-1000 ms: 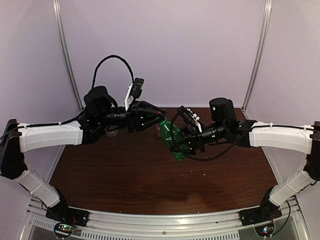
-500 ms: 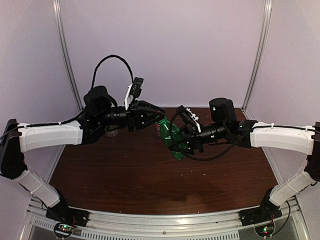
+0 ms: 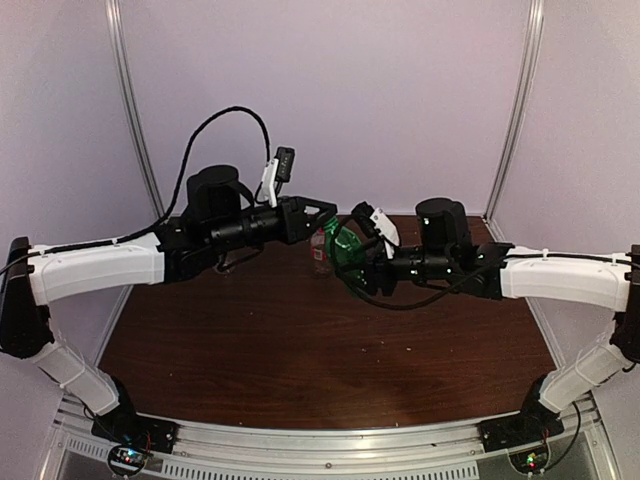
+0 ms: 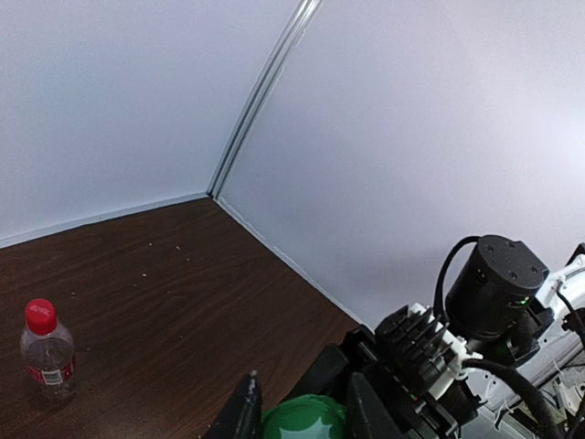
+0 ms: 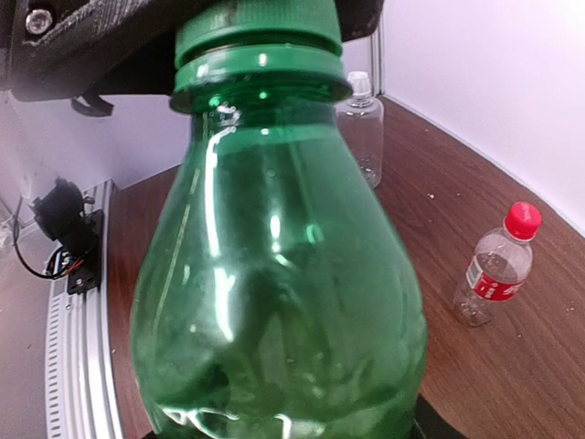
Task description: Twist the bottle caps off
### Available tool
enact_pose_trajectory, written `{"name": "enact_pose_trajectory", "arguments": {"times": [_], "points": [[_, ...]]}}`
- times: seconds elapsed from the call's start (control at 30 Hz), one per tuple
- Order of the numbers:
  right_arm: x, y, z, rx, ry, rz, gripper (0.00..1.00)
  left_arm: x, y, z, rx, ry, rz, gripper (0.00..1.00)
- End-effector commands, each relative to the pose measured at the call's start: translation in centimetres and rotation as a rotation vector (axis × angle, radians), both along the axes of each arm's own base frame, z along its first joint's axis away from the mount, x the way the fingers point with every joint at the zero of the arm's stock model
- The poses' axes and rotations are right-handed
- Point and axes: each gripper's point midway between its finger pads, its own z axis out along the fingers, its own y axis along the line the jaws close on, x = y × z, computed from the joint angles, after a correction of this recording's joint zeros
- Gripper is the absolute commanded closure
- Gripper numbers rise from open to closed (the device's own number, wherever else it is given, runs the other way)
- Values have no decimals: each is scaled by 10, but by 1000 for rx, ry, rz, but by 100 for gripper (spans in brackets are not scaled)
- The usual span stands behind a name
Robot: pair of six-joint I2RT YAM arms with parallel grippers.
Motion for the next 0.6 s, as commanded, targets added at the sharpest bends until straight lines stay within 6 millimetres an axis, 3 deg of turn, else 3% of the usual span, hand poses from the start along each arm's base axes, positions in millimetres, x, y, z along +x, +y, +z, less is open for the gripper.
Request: {"name": "enact_pose_trajectory", "arguments": {"times": [0.0,0.03,0.13,0.37,0.57], "points": [[34,-20,13,24,-77,-222,72,10,6,-8,48,34,137,100],[33,-19,12,21,-75,-214,71,9,6,-6,40,28,130,100],[23,-14,9,10,-66,-148,67,3,3,1,29,-16,92,83],[1,-8,12,-8,-84,-7,65,-10,8,19,42,-148,-10,54],[-28,-4,21,14,-71,175,62,-41,18,33,47,-292,-188,25]]}}
